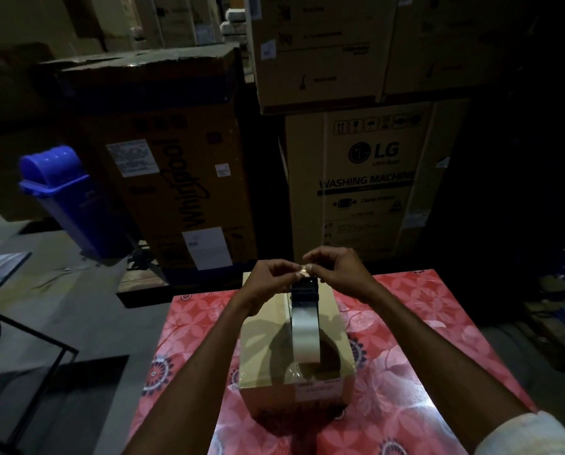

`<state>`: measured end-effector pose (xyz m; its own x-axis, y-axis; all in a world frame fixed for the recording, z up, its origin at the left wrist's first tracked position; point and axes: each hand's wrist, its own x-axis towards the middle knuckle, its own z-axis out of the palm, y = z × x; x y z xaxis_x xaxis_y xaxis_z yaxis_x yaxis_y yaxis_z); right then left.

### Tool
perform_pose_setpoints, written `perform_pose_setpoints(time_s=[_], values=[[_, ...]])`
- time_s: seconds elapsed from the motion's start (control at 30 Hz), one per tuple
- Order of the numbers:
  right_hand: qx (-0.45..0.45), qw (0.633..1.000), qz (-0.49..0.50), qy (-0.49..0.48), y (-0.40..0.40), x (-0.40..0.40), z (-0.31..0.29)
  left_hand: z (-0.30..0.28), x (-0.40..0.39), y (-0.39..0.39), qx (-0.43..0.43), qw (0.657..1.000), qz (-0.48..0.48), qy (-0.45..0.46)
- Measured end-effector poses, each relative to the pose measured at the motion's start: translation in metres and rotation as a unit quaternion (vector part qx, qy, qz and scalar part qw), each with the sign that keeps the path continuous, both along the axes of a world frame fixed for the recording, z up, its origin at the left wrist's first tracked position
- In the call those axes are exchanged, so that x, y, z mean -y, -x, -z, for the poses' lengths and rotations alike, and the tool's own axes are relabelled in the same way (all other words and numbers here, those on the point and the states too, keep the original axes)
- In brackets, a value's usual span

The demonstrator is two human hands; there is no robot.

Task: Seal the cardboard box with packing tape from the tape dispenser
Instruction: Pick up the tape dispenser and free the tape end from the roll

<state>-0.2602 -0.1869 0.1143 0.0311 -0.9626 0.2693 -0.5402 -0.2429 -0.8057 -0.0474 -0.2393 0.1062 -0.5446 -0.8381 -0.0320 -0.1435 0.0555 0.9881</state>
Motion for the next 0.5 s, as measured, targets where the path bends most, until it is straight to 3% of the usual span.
perform_pose_setpoints(time_s=[0.27,0.5], values=[[-0.201,0.966,-0.038,0.160,0.003,-0.002,0.004,0.004,0.001,0.001,-0.008,1.000,-0.012,0.000],[-0.299,0.933,-0.059,0.194,0.010,-0.010,0.011,0.008,0.003,-0.003,-0.025,0.999,-0.007,-0.023]])
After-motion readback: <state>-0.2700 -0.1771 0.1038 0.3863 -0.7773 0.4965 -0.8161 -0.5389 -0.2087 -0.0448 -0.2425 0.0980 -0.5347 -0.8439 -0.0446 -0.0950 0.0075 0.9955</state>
